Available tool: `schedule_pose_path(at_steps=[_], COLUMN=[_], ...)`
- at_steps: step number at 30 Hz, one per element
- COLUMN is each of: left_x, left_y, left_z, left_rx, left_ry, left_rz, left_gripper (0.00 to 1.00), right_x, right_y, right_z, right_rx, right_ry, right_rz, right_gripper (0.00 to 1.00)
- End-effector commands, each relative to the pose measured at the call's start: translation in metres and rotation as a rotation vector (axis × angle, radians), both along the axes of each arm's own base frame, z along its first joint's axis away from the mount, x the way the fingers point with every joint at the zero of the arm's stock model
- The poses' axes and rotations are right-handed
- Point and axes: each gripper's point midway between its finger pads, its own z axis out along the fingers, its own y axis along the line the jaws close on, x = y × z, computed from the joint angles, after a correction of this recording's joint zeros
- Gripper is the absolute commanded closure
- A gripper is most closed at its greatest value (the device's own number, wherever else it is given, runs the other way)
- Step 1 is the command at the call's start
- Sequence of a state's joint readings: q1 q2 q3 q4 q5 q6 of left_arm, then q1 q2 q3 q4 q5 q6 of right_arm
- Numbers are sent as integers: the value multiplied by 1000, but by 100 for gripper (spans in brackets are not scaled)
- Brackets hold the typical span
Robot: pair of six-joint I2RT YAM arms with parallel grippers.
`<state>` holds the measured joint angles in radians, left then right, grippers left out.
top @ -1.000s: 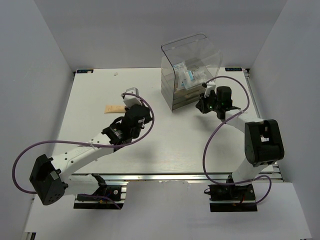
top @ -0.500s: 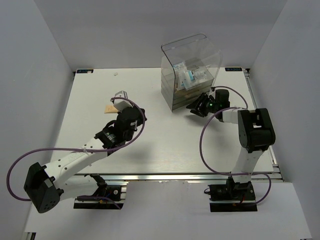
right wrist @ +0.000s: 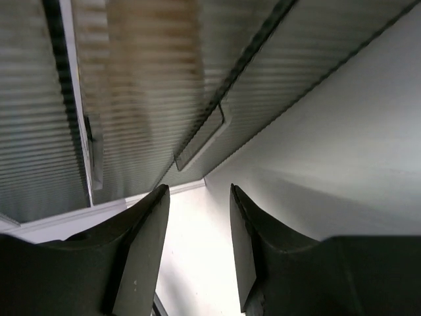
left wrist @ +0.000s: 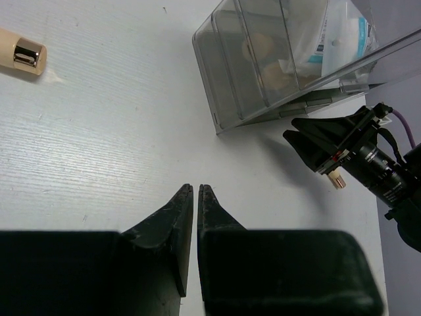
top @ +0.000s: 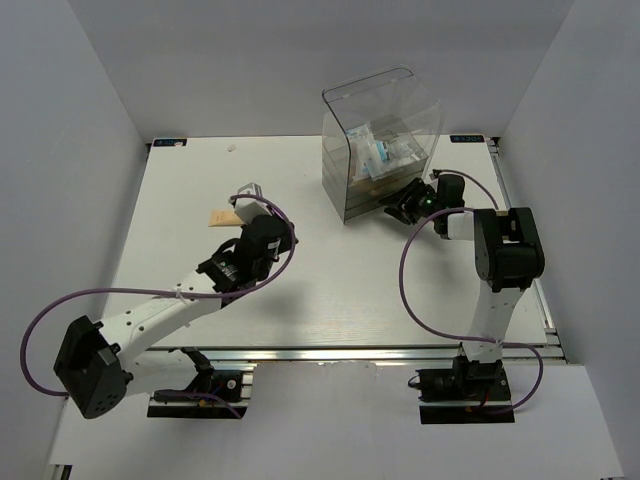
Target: Organize the makeup
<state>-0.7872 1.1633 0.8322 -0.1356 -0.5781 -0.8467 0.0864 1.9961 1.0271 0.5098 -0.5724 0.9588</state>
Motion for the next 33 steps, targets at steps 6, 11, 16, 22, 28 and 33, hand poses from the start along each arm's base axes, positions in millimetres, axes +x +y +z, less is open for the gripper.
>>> schedule_pose_path(at_steps=[6,11,16,22,28,33], left_x=[8,10,10,10,10,11], left_y=[-5,-8,-9,-8,-9,-11], left_z=[9,6,3,2,1,1], left_rx=[-13,-13,-10,-4,-6,-7], left_ry=[1,11,19,25,32,33], left_rz=[-22,-30,-35,-37,-40,-42], left_gripper=[81,81,81,81,81,81], right_x=[27,33,33,35,37,36], right_y=[-4,-5,-7,-8,-10,-13], right_z=[17,16,9,5,3,-1], right_rx=[26,26,22,29,37,36], right_ry=[-92,-109,-106,-115,-120,-114], right_rz=[-27,-40,-47,-58,-69,-74], right_gripper=[54,58,65,69,77,81])
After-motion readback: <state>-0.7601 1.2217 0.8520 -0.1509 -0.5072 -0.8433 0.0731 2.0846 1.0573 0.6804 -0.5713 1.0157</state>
